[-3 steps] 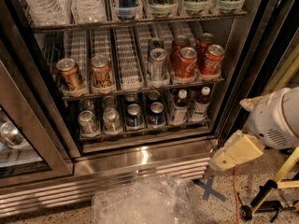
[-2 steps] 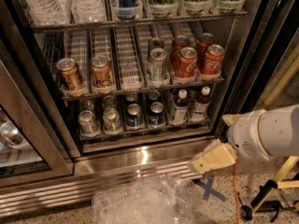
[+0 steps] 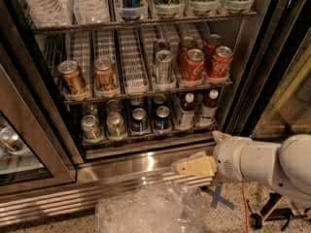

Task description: Pick blue plastic bottle from bottom shelf of fridge

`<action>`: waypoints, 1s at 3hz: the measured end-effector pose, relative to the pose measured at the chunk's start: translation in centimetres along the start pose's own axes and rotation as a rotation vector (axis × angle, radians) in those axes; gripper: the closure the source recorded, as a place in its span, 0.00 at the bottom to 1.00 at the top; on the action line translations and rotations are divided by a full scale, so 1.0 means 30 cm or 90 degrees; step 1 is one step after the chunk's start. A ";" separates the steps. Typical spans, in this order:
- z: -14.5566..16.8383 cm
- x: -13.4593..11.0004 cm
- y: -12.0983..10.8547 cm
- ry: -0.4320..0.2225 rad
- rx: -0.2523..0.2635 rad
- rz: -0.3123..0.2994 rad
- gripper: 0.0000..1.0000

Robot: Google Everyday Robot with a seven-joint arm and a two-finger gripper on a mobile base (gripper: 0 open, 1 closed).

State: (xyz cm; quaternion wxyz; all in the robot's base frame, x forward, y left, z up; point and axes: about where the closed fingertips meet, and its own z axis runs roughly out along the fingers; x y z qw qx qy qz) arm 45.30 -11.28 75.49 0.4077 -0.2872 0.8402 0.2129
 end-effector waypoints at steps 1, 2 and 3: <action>0.067 -0.019 -0.088 -0.118 0.070 0.033 0.00; 0.066 -0.018 -0.087 -0.116 0.069 0.033 0.00; 0.095 0.015 -0.129 -0.132 0.089 0.049 0.00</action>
Offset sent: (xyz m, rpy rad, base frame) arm 0.0172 -0.0038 -0.0108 0.0838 -0.0798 -0.0842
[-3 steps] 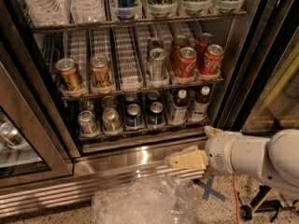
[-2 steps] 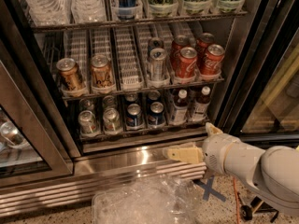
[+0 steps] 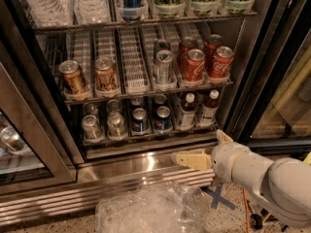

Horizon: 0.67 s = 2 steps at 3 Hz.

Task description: Pick blue plastic bottle from bottom shelf of fridge

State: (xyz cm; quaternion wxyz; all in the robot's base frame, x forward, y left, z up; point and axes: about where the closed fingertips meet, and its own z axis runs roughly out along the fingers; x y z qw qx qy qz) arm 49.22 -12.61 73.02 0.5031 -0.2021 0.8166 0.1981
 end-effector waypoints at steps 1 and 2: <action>0.011 0.020 -0.123 -0.075 0.075 -0.003 0.00; 0.049 -0.047 -0.197 -0.164 0.136 -0.028 0.00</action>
Offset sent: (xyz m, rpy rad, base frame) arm 0.0926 -0.0638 -0.0882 0.2605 -0.3289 -0.3745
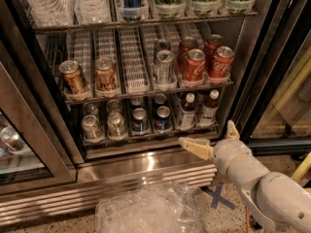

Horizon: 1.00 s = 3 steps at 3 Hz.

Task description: Pick blue plastic bottle from bottom shelf of fridge

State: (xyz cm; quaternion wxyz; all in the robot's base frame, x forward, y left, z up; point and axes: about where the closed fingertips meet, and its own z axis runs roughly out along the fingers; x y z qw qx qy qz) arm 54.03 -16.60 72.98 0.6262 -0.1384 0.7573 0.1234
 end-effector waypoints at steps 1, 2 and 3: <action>0.126 0.047 -0.062 -0.049 0.020 0.035 0.00; 0.278 0.179 -0.041 -0.042 -0.019 0.091 0.00; 0.278 0.179 -0.041 -0.042 -0.019 0.091 0.00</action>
Offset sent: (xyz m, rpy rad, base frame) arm 0.1010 0.0329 -0.1231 0.2384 0.0565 0.0546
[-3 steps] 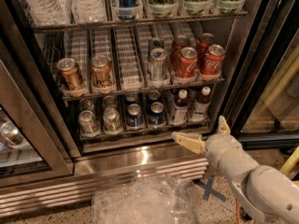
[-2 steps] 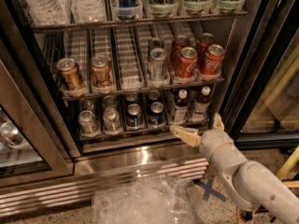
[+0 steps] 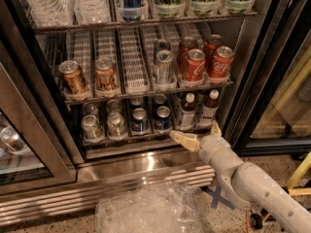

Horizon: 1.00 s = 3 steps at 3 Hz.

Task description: Pick blue plastic bottle from bottom shelf of fridge

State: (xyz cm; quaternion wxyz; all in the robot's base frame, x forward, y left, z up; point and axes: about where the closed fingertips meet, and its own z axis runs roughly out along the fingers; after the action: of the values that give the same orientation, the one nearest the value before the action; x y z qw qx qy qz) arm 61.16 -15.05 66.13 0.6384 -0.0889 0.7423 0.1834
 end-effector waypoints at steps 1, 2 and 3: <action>0.039 0.039 -0.020 -0.007 0.010 0.014 0.19; 0.074 0.070 -0.034 -0.010 0.020 0.018 0.32; 0.101 0.089 -0.044 -0.012 0.027 0.018 0.38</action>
Offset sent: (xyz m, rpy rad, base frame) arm 0.0311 -0.0002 -0.0392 0.0313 0.0000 -0.0627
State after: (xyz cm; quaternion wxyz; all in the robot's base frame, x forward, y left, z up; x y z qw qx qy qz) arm 63.96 -14.81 62.94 0.6445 -0.0633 0.7410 0.1774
